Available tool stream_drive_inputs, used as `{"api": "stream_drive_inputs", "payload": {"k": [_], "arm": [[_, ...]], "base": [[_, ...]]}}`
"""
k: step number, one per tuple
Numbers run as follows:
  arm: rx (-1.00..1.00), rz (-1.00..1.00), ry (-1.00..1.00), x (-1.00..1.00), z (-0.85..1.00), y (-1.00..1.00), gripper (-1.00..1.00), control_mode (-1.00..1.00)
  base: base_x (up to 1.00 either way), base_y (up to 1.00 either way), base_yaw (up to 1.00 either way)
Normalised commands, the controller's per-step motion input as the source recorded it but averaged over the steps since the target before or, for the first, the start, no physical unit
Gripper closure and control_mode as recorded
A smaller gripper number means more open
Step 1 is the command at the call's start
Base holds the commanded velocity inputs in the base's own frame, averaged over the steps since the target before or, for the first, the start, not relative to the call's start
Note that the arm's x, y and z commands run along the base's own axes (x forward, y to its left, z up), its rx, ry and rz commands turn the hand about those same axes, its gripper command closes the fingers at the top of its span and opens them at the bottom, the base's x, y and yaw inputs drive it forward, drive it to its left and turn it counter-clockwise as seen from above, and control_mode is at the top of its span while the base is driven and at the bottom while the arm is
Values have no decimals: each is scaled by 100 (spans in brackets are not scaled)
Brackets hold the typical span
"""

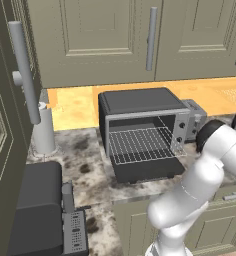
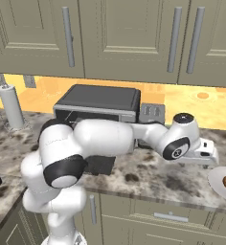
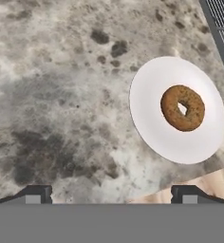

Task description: Pick up the bagel from the plate, place it on the toaster oven rack, close the door, and set the timer.

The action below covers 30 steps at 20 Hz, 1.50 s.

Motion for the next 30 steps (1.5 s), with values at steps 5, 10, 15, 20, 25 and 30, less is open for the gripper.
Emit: {"api": "stream_drive_inputs", "payload": {"k": [5,10,15,20,25,30], "arm": [[-2,-4,0,18,-15,-17,-100,-100],[-1,-3,0,7,-10,-23,-100,-100],[0,-2,0,0,-3,-25,-100,-100],[0,-1,0,3,0,-23,-100,-100],[0,-2,0,11,2,-23,-100,-100],[0,-2,0,15,0,-21,-100,-100]], "base": [[0,0,0],[0,0,0],[0,0,0],[0,0,0],[0,0,0],[0,0,0]]}}
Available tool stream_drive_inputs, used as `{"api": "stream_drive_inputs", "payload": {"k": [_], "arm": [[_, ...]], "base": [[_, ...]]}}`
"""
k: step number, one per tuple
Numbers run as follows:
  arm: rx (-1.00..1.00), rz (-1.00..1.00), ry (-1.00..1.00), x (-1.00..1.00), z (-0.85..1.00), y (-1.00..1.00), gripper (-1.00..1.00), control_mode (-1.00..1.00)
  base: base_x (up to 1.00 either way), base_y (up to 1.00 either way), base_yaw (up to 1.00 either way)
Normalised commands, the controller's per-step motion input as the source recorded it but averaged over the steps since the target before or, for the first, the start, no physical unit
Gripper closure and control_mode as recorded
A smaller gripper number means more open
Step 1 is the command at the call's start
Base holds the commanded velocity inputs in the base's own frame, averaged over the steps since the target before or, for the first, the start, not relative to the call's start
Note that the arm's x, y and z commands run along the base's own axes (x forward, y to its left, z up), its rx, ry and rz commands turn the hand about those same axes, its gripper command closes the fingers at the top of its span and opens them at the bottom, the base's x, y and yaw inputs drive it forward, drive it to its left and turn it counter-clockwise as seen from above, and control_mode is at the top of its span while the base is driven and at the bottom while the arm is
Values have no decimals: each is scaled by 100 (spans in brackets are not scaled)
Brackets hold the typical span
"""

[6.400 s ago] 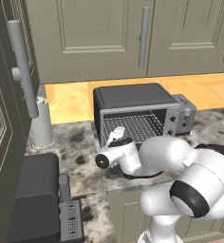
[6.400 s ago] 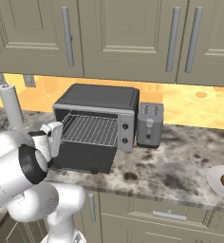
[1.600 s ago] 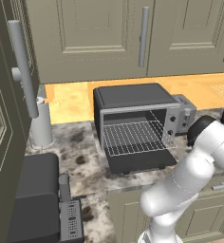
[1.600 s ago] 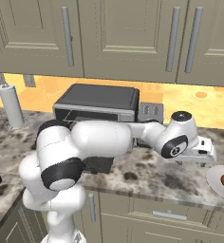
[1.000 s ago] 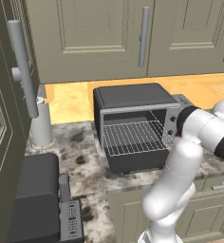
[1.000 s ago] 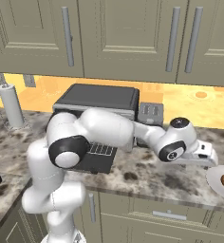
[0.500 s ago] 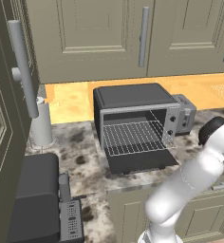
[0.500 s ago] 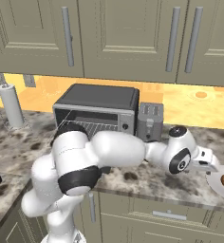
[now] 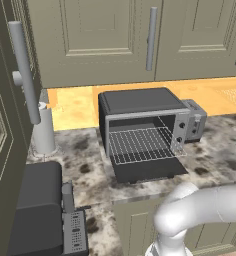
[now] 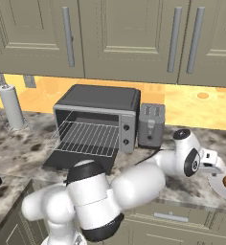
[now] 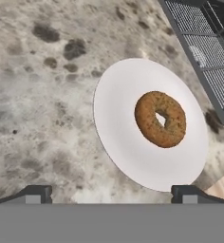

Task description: Pick up the bagel from the plate, place it on the toaster oven rack, close the door, and set the timer.

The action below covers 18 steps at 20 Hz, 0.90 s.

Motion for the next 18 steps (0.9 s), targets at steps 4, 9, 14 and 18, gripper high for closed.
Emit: {"api": "stream_drive_inputs", "payload": {"k": [4,9,14,18], "arm": [[0,-1,0,10,0,-29,-100,-100],[0,0,0,1,0,-34,-100,-100],[0,0,0,0,0,-26,-100,-100],[0,0,1,0,0,-13,-100,-100]], "base": [[0,0,0],[0,0,0],[0,0,0],[0,0,0]]}}
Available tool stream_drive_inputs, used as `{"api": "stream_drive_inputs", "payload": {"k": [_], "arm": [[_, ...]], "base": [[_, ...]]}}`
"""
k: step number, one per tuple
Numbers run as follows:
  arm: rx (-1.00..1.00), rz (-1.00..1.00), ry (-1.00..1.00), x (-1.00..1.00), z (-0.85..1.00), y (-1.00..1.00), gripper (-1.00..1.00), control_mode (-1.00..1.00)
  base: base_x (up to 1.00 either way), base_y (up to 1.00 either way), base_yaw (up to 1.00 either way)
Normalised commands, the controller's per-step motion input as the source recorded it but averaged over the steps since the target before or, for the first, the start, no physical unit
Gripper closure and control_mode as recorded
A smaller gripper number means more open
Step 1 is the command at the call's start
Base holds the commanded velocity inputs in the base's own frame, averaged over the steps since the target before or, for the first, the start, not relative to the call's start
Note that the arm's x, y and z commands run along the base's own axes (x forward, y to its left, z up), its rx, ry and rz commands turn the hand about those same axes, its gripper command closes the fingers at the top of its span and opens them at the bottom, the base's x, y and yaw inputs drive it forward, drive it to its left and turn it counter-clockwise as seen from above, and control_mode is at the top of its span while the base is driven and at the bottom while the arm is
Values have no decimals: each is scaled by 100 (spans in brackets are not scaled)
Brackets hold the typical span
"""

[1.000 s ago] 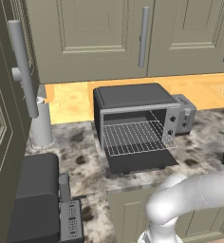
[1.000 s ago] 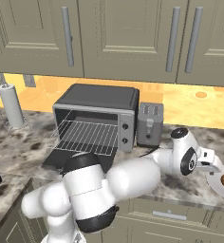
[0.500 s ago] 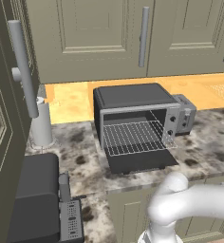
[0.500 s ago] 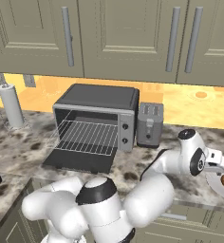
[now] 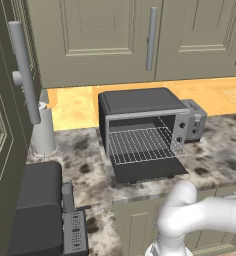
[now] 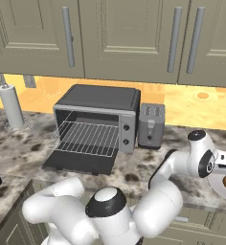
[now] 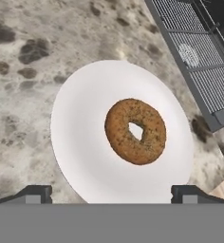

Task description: Pick up the bagel from the plate, place it on the toaster oven rack, close the door, and set the timer.

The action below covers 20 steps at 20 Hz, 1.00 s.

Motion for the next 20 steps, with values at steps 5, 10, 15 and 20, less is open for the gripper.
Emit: {"api": "stream_drive_inputs", "payload": {"k": [5,10,15,20], "arm": [[0,0,5,2,-1,-10,-100,-100],[2,0,7,4,-6,-19,-100,-100],[3,2,7,19,-11,-23,-100,-100],[7,5,8,26,-10,-17,-100,-100]], "base": [[0,0,0],[0,0,0],[0,0,0],[0,0,0]]}}
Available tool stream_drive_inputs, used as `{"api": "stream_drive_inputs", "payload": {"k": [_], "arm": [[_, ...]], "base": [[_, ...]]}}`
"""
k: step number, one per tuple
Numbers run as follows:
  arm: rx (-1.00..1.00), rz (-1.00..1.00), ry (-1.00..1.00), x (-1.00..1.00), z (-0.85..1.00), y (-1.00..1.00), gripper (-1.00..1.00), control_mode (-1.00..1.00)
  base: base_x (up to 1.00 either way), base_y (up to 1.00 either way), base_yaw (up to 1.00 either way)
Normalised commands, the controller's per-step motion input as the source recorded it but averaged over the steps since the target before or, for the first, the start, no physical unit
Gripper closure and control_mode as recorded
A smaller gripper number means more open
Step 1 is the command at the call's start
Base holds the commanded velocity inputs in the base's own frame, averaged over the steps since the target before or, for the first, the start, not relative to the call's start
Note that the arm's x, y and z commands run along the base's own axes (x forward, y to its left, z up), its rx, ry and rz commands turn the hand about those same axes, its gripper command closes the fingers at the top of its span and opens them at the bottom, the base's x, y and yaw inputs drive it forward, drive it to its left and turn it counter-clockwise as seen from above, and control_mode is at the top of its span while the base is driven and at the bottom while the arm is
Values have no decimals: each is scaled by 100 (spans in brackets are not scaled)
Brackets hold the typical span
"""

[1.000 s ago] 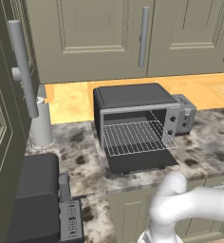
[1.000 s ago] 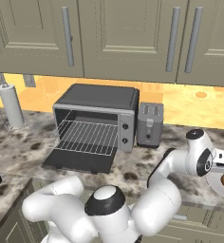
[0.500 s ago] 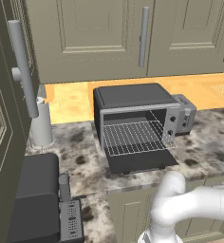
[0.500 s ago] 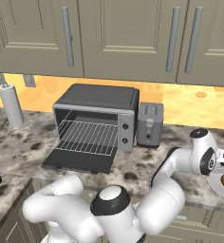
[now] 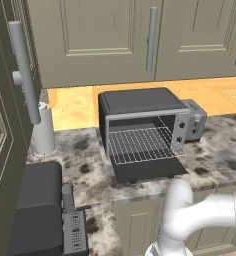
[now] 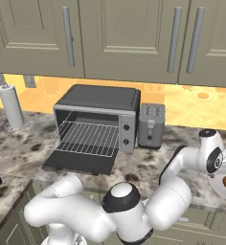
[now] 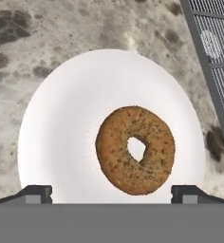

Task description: Pick up the bagel from the plate, place it on the toaster oven rack, close the door, and set the timer.

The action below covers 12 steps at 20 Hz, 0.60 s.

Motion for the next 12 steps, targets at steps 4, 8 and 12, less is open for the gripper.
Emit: {"api": "stream_drive_inputs", "payload": {"k": [4,8,12], "arm": [[9,6,8,19,-16,-21,-100,-100],[8,1,8,12,-19,-19,-100,-100],[8,0,7,14,-17,-13,-100,-100]], "base": [[0,0,0],[0,0,0],[0,0,0]]}}
